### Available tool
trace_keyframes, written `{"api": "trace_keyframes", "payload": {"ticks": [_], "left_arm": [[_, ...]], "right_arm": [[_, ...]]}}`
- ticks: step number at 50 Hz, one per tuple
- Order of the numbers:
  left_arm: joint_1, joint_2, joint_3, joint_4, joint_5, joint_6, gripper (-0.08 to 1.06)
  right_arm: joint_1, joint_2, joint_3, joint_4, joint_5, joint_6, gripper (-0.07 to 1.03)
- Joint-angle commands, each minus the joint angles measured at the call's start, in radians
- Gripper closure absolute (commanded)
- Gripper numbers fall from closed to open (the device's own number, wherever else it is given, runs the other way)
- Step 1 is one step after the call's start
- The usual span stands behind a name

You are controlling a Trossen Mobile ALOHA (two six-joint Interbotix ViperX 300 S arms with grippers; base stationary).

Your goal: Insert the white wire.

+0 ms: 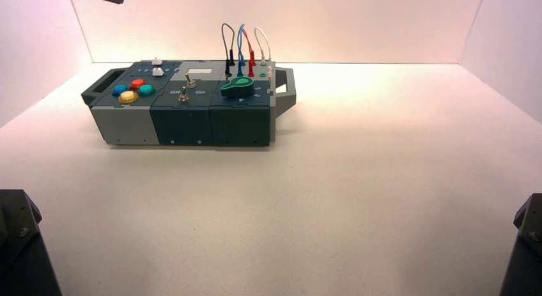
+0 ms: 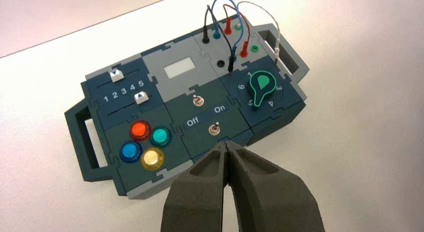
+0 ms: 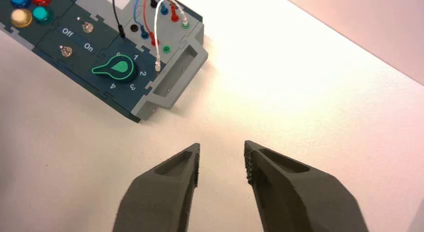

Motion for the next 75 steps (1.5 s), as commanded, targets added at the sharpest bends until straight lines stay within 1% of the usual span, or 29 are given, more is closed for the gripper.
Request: {"api": "trace_keyframes", "payload": {"ticks": [1,12,19,27,36,45,60,75], "left_arm": [[-0.003,0.009,-0.026,-0.006,0.005,0.003,1.01],[-0.005,0.041,-0.028,-0.008,0.006,0.002,1.01],[-0.005,0.054,-0.026,-0.008,0.006,0.002,1.01],[-0.005,0.055,-0.025,-0.008,0.000,0.002,1.01],[-0.003,0.057,-0.017,-0.008,-0.009,0.002,1.01],[-0.003,0.057,-0.015,-0.006,-0.011,0.002,1.01],[-0.003,0.054,-0.009,-0.005,-0.020,0.003,1.01],[-0.005,0.057,-0.009,-0.003,-0.020,0.003,1.01]], "right_arm": [[0.012,0.014,-0.034,0.003,-0.008,-0.006,0.37],[0.028,0.057,-0.048,0.003,-0.025,-0.006,0.37],[0.052,0.104,-0.071,0.003,-0.025,-0.006,0.37],[0.077,0.167,-0.104,0.005,-0.025,-0.002,0.37],[0.120,0.247,-0.155,0.009,-0.031,0.006,0.37],[0.137,0.311,-0.181,0.015,-0.043,0.008,0.32],[0.166,0.434,-0.210,0.032,-0.092,0.011,0.32],[0.190,0.522,-0.258,0.041,-0.100,0.014,0.32]]}}
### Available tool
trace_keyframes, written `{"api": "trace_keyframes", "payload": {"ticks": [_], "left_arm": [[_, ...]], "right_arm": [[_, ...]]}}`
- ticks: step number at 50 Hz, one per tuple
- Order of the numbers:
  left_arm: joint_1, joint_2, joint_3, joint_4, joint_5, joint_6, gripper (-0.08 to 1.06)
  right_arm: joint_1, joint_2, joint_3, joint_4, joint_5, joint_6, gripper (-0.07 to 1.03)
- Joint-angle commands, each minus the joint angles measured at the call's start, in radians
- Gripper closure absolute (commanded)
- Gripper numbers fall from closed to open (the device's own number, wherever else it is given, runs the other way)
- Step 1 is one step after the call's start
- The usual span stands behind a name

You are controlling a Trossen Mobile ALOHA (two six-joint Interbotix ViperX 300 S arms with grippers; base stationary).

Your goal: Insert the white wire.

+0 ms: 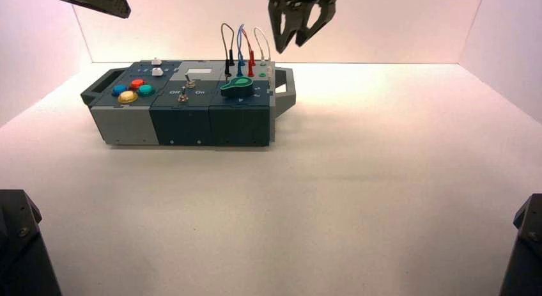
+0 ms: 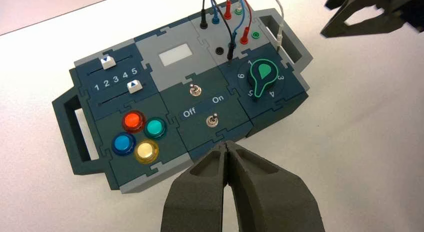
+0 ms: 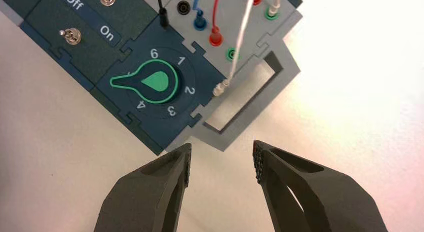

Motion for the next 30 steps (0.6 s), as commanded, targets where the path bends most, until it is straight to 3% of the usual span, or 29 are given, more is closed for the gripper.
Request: {"api": "trace_keyframes", "payload": {"ticks": [1,30], "left_arm": [[-0.003,0.002,-0.012,0.000,-0.008,0.002,1.01],[-0.003,0.002,-0.011,0.002,-0.012,0.003,1.01]], "right_arm": [[0.014,0.012,-0.044,0.005,-0.012,0.003,0.32],[0.015,0.114,-0.112,0.005,-0.012,0.003,0.32]]}}
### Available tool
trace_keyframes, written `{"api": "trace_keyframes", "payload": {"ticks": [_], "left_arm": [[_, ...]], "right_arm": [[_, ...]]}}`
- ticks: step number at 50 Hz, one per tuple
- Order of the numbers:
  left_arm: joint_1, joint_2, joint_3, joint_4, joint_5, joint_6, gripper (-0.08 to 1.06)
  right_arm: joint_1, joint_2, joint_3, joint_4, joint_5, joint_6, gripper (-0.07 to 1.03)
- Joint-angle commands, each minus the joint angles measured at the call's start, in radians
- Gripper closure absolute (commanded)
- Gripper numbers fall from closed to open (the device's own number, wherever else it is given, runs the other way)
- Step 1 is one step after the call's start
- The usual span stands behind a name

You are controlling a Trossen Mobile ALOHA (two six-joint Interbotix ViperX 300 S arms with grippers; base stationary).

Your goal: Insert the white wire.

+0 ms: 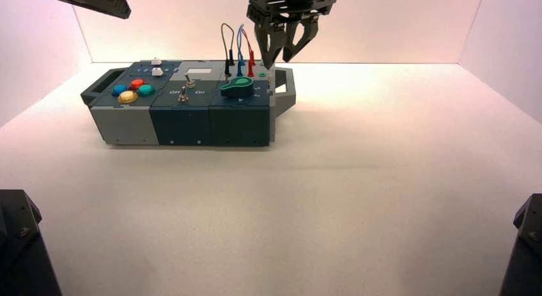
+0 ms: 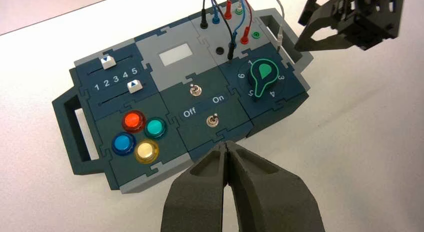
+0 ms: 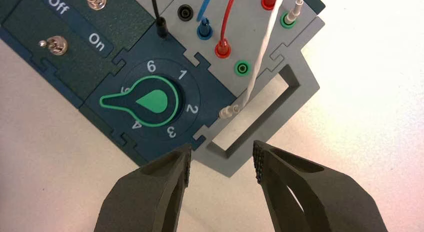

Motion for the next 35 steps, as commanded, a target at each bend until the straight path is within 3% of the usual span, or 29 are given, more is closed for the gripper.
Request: {"api": "trace_keyframes", "payload": {"ticks": [1,25,28,32,35], "left_arm": [[-0.005,0.002,-0.014,0.000,-0.008,0.003,1.01],[-0.005,0.002,-0.011,0.002,-0.008,0.003,1.01],[-0.003,0.002,-0.011,0.002,-0.008,0.003,1.01],[-0.003,0.002,-0.014,0.002,-0.008,0.003,1.01],[-0.003,0.002,-0.011,0.002,-0.008,0.003,1.01]], "right_arm": [[0.005,-0.006,-0.037,0.002,-0.005,0.002,0.32],[0.005,0.057,-0.087,0.000,-0.005,0.000,0.40],[0.005,0.064,-0.092,0.000,-0.005,0.000,0.47],[0.005,0.072,-0.097,-0.006,-0.005,-0.002,0.73],[0.005,0.074,-0.097,-0.008,-0.005,-0.002,0.81]]}}
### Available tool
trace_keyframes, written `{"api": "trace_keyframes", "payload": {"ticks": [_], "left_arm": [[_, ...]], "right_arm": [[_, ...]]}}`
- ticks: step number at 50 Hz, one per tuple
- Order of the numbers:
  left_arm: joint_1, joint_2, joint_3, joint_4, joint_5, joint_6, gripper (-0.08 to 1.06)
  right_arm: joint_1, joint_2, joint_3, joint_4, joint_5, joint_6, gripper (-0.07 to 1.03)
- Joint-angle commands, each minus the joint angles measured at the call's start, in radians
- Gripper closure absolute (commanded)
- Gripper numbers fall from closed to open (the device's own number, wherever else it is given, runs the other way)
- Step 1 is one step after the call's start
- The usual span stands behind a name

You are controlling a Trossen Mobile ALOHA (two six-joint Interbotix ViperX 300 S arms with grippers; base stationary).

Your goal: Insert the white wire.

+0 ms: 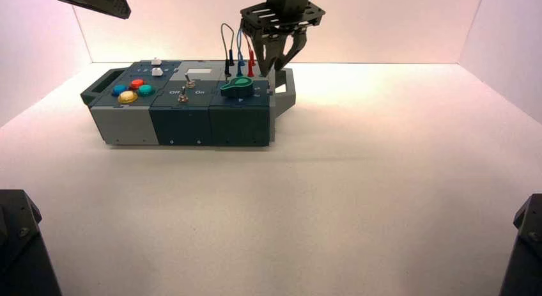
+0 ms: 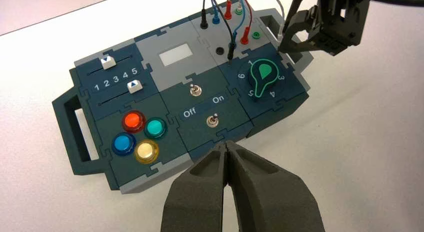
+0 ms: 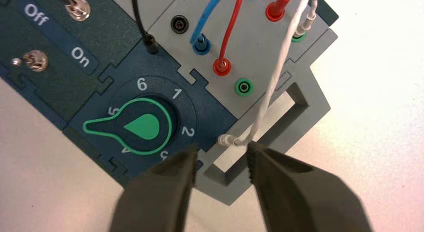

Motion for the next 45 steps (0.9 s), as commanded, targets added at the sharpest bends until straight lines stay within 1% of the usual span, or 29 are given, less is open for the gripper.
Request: {"api": "trace_keyframes", "payload": {"ticks": [1,5,9,19,26,33,38,45], "left_arm": [[-0.005,0.002,-0.009,0.002,-0.008,0.003,1.01],[-0.003,0.002,-0.011,0.002,-0.008,0.002,1.01],[-0.003,0.002,-0.009,0.000,-0.008,0.002,1.01],[-0.003,0.002,-0.009,0.002,-0.008,0.003,1.01],[-0.003,0.003,-0.008,0.002,-0.008,0.003,1.01],[-0.005,0.003,-0.008,0.002,-0.008,0.003,1.01],[-0.003,0.003,-0.008,0.002,-0.008,0.003,1.01],[-0.005,0.005,-0.008,0.002,-0.009,0.003,1.01]], "right_arm": [[0.006,-0.017,-0.029,-0.006,-0.005,0.000,0.83],[0.006,-0.017,-0.029,-0.009,-0.006,0.000,0.84],[0.006,-0.018,-0.029,-0.012,-0.006,-0.003,0.89],[0.006,-0.028,-0.025,-0.012,-0.011,-0.003,0.97],[0.006,-0.049,-0.018,-0.012,-0.026,-0.002,0.98],[0.006,-0.086,0.005,-0.012,-0.064,0.005,0.98],[0.006,-0.121,0.046,-0.012,-0.126,0.015,0.98],[0.006,-0.146,0.095,-0.012,-0.190,0.020,0.98]]}}
